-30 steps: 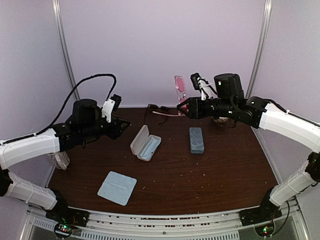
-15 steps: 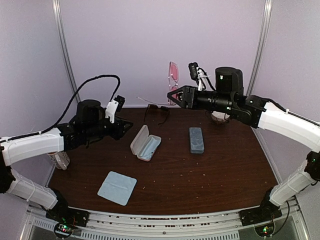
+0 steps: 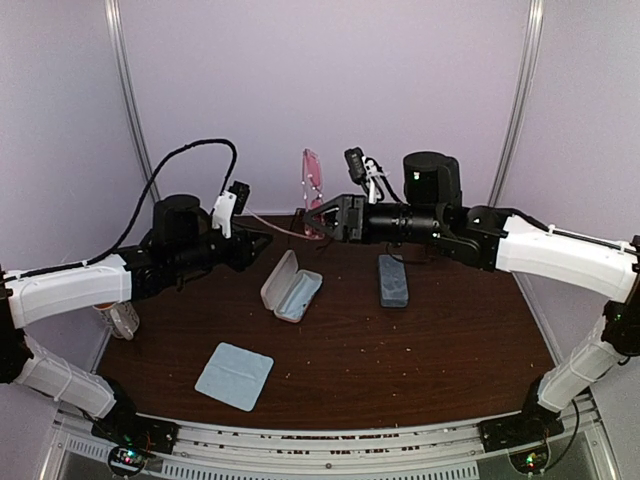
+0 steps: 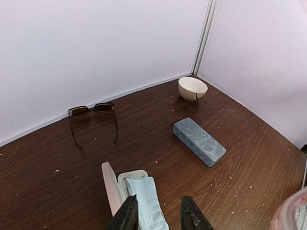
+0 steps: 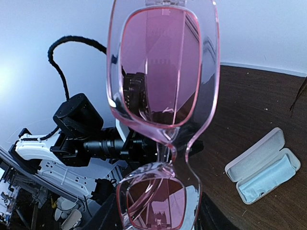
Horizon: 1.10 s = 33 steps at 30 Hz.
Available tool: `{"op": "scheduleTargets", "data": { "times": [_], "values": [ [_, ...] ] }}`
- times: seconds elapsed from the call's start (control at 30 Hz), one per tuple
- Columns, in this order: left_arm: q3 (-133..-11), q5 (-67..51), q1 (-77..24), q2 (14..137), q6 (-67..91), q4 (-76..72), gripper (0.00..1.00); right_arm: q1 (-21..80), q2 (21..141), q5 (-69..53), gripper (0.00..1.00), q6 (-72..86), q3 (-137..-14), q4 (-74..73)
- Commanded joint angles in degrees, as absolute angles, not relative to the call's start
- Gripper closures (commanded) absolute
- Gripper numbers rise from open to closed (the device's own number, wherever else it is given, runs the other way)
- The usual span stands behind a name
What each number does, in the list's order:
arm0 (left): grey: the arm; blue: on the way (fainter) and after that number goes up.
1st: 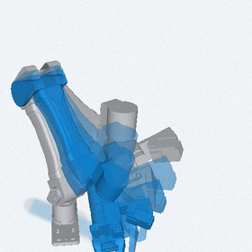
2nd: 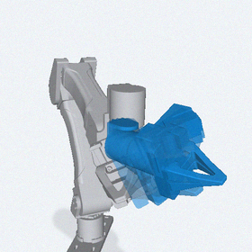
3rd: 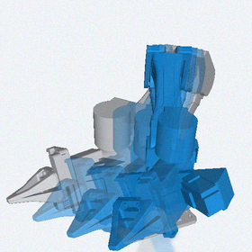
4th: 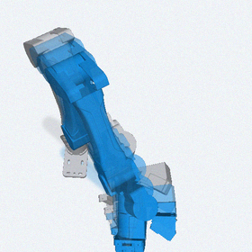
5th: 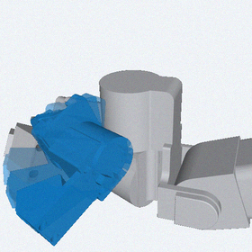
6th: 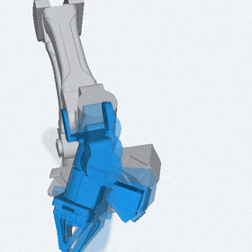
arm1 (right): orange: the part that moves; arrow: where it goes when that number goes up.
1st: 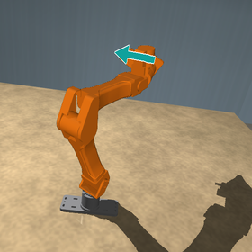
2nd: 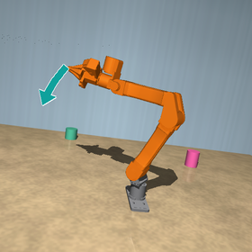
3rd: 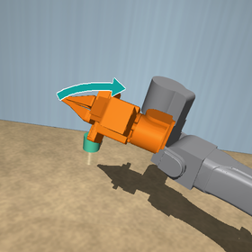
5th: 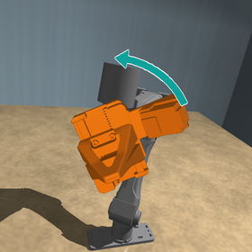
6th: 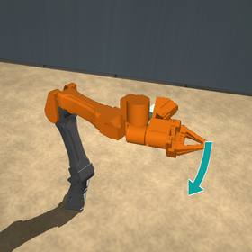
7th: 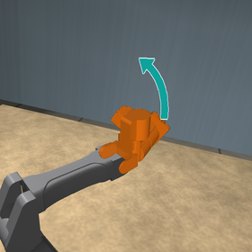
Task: Organize the sunglasses
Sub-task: Close the right temple of the sunglasses on the sunglasses.
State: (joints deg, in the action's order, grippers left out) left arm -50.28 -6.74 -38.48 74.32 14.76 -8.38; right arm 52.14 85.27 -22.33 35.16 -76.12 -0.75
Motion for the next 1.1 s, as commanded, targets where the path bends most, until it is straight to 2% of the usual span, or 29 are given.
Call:
{"op": "scheduleTargets", "data": {
  "times": [0.0, 1.07],
  "values": [
    [-50.64, -8.37, -38.77, 74.38, 16.44, -14.21, 0.68, 53.53, 86.93, -27.61, 0.61, 36.89, -74.74, 2.91],
    [-51.57, -9.56, -38.85, 78.34, 17.35, -18.2, 0.68, 53.99, 94.38, -34.54, 0.61, 37.54, -76.4, 3.89]
  ]
}}
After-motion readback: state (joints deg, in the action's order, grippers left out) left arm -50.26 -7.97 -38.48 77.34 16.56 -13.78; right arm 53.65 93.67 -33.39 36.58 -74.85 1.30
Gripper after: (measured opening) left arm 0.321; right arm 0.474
